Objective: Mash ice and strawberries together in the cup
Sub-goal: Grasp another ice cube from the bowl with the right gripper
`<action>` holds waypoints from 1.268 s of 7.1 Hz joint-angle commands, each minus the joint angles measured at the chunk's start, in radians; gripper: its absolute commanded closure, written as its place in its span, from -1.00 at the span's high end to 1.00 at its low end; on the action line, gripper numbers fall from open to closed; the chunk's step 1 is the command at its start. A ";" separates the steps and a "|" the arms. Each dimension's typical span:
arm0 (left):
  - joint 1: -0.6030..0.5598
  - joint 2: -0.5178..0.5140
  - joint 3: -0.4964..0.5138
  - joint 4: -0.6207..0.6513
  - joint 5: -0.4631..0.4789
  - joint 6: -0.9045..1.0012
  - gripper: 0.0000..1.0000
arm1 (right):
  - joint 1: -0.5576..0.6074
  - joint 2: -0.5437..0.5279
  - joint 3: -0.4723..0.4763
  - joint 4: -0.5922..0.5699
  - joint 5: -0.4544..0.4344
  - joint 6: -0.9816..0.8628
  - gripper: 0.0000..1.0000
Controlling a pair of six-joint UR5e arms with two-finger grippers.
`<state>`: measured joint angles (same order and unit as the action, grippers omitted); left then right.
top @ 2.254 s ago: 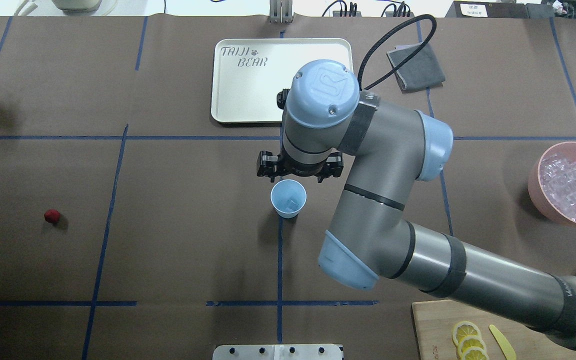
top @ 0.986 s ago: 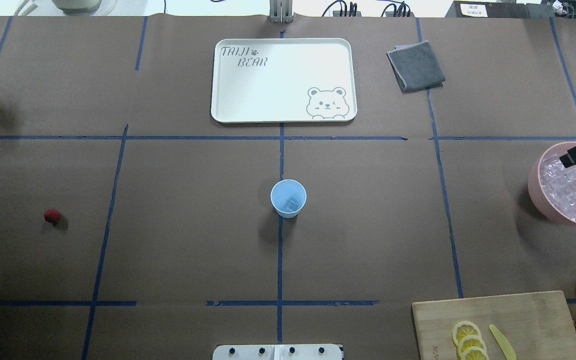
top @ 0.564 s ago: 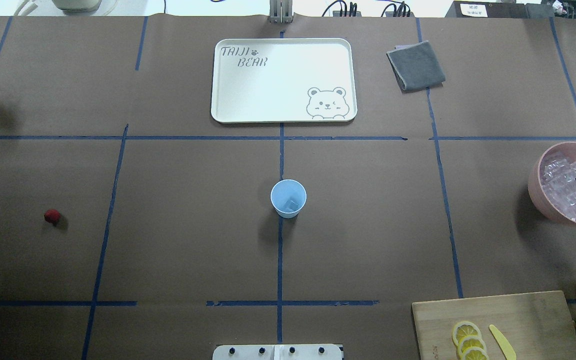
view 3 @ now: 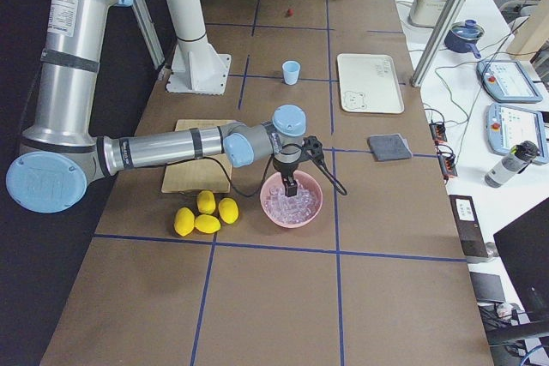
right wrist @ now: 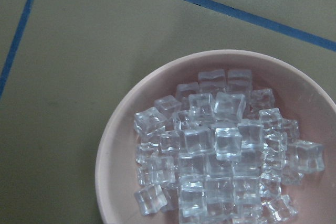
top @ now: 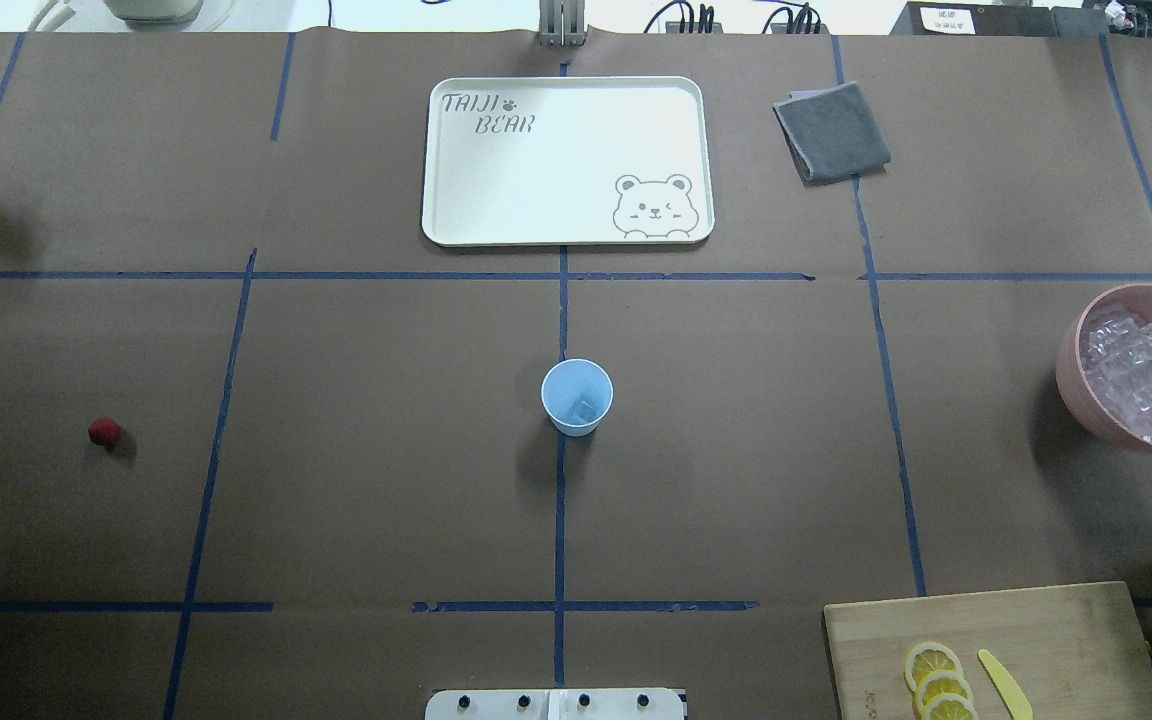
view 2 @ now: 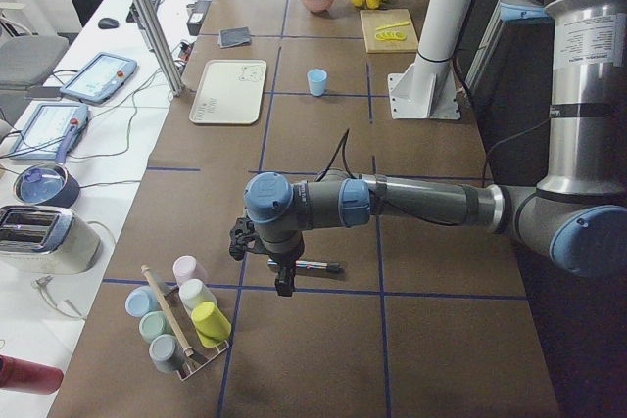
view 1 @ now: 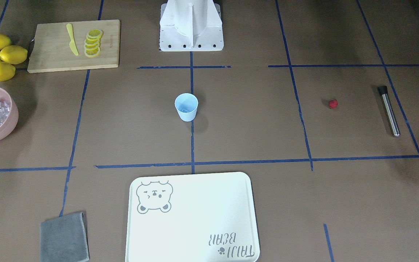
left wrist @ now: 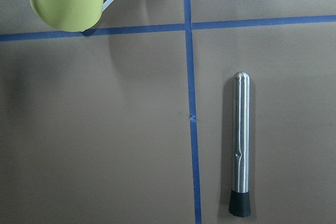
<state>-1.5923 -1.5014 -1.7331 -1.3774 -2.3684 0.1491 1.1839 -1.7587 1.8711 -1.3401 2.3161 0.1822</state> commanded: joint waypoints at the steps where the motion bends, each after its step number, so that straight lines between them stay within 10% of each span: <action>1: 0.000 0.001 0.000 0.000 0.000 0.000 1.00 | -0.041 0.031 -0.067 0.007 -0.003 -0.004 0.98; 9: 0.000 0.001 -0.006 0.000 0.000 0.000 1.00 | -0.076 0.036 -0.095 0.004 -0.009 -0.006 0.30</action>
<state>-1.5923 -1.5008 -1.7376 -1.3775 -2.3685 0.1490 1.1082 -1.7236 1.7778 -1.3349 2.3059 0.1765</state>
